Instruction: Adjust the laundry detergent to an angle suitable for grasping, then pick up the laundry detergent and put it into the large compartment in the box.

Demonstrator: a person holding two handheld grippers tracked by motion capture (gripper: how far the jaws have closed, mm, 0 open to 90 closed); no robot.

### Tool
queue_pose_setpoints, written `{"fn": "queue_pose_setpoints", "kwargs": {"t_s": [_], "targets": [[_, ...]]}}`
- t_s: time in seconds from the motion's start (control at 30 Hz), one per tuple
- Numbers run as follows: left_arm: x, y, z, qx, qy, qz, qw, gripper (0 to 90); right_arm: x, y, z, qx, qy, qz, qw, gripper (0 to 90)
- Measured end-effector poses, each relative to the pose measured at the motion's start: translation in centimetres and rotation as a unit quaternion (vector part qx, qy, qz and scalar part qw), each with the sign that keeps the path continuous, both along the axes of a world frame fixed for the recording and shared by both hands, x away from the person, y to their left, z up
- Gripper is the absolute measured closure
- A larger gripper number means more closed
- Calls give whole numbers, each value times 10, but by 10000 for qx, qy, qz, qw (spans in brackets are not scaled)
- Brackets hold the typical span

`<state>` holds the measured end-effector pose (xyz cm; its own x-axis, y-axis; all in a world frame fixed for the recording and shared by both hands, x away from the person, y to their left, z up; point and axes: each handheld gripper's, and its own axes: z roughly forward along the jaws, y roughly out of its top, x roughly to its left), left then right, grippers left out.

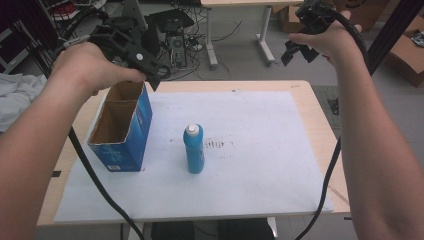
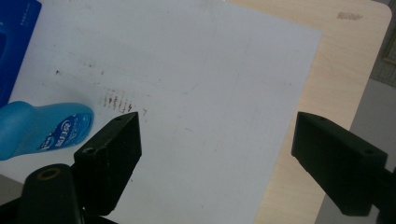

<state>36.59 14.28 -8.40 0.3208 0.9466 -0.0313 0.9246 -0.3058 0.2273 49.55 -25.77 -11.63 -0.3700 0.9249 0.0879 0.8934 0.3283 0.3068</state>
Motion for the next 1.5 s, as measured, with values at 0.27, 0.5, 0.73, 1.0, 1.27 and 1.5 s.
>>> {"fn": "queue_pose_setpoints", "kwargs": {"t_s": [0.27, 0.5, 0.73, 1.0, 1.27, 1.5], "targets": [[0, -1, 1, 35, -28, 48, 10000, 1, -2, -4, -2, 7, -17, 3, 10000, 162], [-3, -1, -3, 26, -11, 87, 10000, 1, 0, -4, -7, 28, -2, 10, 10000, 162], [-7, 1, -4, 44, -11, 110, 9999, 2, -3, -1, -7, 39, -28, 32, 10000, 162], [-7, 1, -3, 51, -8, 125, 9999, 3, -4, -3, -8, 38, -54, 15, 10000, 161], [-7, -9, -10, 36, -19, 200, 9998, 2, -2, -4, -13, 67, -46, 49, 10000, 161], [-8, -30, -21, -144, -59, 125, 9998, 1, -3, -3, -20, 94, -53, 133, 9999, 162]]}}
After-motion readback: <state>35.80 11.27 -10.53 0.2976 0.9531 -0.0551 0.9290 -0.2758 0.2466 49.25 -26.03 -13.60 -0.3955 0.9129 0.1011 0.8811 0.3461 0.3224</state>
